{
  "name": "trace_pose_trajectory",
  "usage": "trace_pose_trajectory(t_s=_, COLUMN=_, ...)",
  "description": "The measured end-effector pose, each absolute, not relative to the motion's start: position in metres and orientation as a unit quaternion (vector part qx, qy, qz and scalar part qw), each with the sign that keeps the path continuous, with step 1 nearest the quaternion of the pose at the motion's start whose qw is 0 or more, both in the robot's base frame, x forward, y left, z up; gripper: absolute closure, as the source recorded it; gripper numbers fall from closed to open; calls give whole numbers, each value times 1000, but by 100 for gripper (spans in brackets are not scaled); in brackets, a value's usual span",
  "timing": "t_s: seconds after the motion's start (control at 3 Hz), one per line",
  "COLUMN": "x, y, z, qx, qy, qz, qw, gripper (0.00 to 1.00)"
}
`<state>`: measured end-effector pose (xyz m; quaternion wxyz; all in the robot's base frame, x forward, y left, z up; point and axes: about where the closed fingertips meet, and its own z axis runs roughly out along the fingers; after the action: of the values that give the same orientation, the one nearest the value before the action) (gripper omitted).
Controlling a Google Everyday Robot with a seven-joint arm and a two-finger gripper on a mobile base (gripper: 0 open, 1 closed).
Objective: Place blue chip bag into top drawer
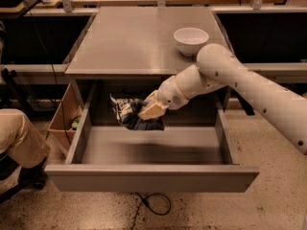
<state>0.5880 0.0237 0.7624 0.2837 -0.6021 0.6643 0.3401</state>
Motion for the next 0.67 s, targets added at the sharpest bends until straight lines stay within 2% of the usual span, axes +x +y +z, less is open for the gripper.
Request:
trace_pose_trajectory(t_s=0.33, x=573, y=20, z=710, qx=-638, qy=665, qz=305, qw=240, gripper=100)
trace_pose_trajectory(t_s=0.67, x=560, y=16, z=680, qx=-646, qy=666, qz=282, qw=243, gripper=100)
